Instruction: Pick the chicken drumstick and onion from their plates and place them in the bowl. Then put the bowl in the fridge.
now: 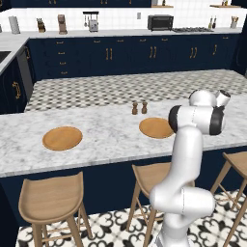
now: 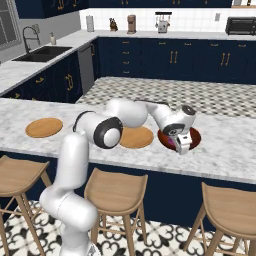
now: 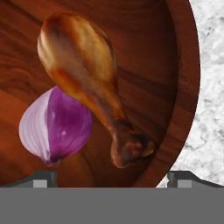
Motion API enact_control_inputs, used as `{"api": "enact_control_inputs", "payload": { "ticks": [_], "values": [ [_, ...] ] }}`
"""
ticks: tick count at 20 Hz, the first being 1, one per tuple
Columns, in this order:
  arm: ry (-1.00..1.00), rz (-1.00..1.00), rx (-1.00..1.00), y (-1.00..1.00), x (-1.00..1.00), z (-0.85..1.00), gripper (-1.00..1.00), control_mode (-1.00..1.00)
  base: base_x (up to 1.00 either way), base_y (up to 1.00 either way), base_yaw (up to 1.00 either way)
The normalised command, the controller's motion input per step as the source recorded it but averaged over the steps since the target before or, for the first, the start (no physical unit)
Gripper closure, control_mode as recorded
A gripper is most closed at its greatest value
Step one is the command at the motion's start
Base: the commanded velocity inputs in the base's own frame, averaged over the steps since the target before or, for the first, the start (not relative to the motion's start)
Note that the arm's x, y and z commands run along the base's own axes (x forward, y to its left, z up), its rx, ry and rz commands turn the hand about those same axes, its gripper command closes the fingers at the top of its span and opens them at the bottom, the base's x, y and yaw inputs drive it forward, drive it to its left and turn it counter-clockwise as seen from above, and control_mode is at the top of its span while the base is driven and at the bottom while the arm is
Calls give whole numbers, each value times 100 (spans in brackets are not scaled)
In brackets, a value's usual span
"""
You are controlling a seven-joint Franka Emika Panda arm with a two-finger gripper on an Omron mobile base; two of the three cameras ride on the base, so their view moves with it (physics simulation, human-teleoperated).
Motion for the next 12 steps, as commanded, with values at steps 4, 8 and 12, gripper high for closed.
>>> {"api": "enact_control_inputs", "payload": {
  "ticks": [4,8,12],
  "values": [
    [0,-3,6,-12,6,-36,-100,-100,0,0,0],
    [0,-6,7,0,0,-32,-100,-100,0,0,0],
    [0,-6,3,9,4,-27,100,-100,0,0,0]
  ]
}}
